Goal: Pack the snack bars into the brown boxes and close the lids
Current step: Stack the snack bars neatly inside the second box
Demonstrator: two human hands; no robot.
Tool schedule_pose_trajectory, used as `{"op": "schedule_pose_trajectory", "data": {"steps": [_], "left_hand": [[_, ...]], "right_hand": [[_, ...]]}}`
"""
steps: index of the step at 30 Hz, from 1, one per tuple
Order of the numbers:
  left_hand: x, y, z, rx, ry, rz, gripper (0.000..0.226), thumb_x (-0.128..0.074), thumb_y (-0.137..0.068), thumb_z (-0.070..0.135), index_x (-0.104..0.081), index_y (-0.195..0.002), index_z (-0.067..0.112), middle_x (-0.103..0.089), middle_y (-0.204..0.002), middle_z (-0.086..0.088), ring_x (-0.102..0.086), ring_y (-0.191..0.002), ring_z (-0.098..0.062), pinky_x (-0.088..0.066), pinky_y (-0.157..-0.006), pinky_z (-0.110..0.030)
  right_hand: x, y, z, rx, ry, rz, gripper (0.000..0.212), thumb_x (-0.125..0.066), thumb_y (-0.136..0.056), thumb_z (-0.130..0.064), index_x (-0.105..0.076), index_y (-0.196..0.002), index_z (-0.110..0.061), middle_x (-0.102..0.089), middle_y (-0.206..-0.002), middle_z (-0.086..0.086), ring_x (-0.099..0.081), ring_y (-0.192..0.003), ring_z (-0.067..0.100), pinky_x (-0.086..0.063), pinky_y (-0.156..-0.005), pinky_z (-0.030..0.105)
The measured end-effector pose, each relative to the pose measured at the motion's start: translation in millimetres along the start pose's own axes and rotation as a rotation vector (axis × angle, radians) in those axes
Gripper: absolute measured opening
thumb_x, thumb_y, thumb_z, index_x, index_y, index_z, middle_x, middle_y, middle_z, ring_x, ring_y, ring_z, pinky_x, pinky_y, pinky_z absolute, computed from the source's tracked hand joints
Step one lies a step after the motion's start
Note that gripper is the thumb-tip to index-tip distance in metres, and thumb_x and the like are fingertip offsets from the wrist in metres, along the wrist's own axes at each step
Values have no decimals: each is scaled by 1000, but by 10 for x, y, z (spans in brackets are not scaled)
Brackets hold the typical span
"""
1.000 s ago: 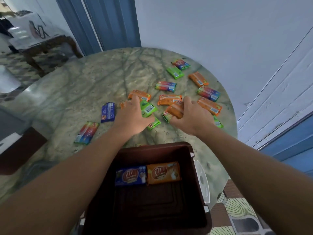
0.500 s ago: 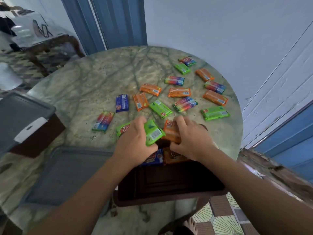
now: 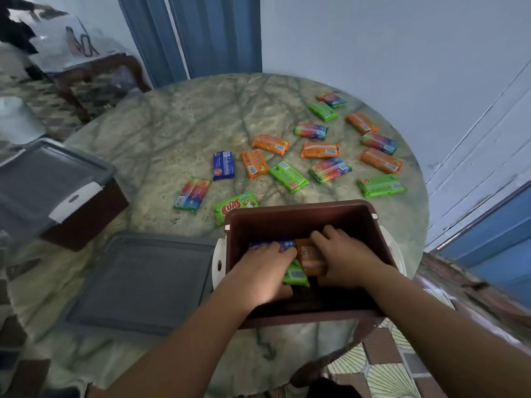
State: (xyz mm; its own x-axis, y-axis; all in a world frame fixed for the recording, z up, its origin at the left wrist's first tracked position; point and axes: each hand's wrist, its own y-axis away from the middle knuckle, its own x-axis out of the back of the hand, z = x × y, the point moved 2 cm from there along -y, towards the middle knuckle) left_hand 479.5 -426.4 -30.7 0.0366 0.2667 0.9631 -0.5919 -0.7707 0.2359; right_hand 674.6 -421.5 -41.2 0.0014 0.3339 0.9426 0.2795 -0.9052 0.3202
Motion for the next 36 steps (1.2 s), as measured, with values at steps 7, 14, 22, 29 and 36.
{"op": "schedule_pose_trajectory", "data": {"steps": [7, 14, 22, 29, 36], "left_hand": [[25, -45, 30, 71, 67, -30, 53, -64, -82, 55, -57, -125, 25, -51, -123, -6, -53, -111, -30, -41, -91, -40], [123, -39, 113, 217, 194, -67, 18, -57, -87, 37, -50, -99, 25, -62, -106, -2, -61, -103, -30, -39, -73, -33], [30, -46, 67, 211, 152, -139, 32, -62, -88, 39, -68, -116, 27, -47, -118, -5, -58, -99, -31, -46, -85, -35], [75, 20, 53, 190, 93, -33, 52, -67, -86, 42, -49, -131, 24, -47, -121, -3, -47, -115, -27, -45, -92, -42], [-69, 79, 37, 171, -15, -169, 85, -82, -72, 51, -40, -141, 26, -44, -137, -5, -41, -125, -30, -43, -99, -45]], "right_hand": [[-91, -68, -4, 24, 16, -35, 97, -82, -68, -51, -31, -145, -22, -41, -136, 9, -44, -124, 33, -46, -98, 45], [-99, -52, -28, 39, 13, -20, 90, -81, -72, -49, -33, -143, -21, -41, -137, 12, -43, -125, 35, -40, -103, 44], [-87, -33, -47, 30, 3, -19, 93, -82, -71, -49, -32, -144, -20, -41, -138, 14, -42, -125, 35, -38, -105, 46], [-100, -54, -42, 24, -18, -30, 99, -85, -69, -51, -31, -146, -21, -39, -140, 12, -41, -128, 35, -39, -104, 44], [-100, -60, -48, 3, -50, -24, 91, -86, -66, -46, -32, -136, -23, -42, -136, 8, -43, -124, 33, -42, -99, 44]]}}
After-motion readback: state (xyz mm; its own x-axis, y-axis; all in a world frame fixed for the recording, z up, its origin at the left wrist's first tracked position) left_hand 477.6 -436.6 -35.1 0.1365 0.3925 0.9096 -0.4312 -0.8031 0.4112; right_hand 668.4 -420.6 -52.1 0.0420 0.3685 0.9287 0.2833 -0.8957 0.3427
